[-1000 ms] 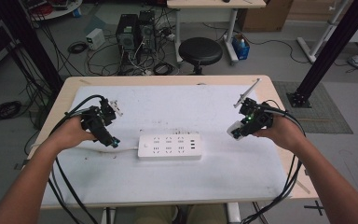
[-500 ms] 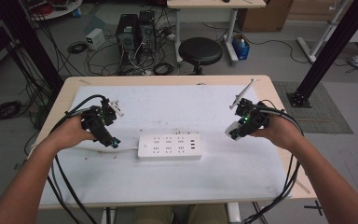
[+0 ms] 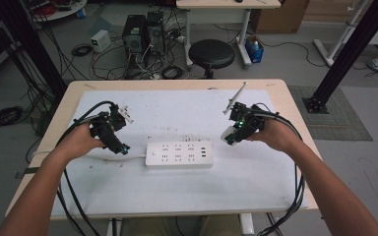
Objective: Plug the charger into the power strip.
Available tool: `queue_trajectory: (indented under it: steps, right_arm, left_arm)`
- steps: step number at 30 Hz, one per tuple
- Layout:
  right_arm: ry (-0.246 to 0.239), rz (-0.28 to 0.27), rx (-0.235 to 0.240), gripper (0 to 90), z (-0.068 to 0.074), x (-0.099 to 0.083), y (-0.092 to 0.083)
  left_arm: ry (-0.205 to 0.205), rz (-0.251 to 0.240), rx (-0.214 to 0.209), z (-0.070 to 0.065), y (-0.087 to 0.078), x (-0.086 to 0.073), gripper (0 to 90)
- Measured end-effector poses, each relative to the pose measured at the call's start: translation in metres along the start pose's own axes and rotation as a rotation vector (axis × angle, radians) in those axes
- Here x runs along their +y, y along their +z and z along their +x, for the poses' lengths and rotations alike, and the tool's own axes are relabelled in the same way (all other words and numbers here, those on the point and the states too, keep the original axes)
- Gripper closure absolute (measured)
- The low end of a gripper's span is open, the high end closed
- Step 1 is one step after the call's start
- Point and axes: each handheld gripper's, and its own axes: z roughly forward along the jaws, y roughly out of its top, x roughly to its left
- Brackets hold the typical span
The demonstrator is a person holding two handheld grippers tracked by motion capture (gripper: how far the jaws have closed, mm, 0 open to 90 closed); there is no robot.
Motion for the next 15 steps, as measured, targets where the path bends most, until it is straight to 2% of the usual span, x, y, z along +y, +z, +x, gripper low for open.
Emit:
queue_trajectory:
  steps: [3, 4, 6, 9, 14, 15]
  right_arm:
    - [-0.045, 0.002, 0.017, 61.7, 0.004, 0.017, 0.008]
    - [-0.045, 0.002, 0.017, 61.7, 0.004, 0.017, 0.008]
    - [-0.089, 0.014, 0.02, 61.7, 0.007, 0.035, 0.016]
    - [-0.119, 0.023, 0.026, 61.8, 0.008, 0.049, 0.025]
    - [-0.155, 0.052, 0.034, 61.7, 0.008, 0.071, 0.041]
    - [-0.147, 0.069, 0.032, 61.8, 0.01, 0.074, 0.044]
  left_arm:
    - [-0.007, 0.002, -0.007, 0.0, 0.004, -0.002, 20.7]
    - [-0.007, 0.002, -0.007, 0.0, 0.004, -0.002, 20.7]
    - [-0.002, 0.011, -0.019, -0.001, 0.009, -0.006, 20.7]
    - [-0.012, 0.014, -0.021, 0.0, 0.012, -0.01, 20.7]
    - [-0.018, 0.018, -0.024, 0.001, 0.019, -0.019, 20.7]
    - [-0.019, 0.018, -0.024, 0.001, 0.02, -0.02, 20.7]
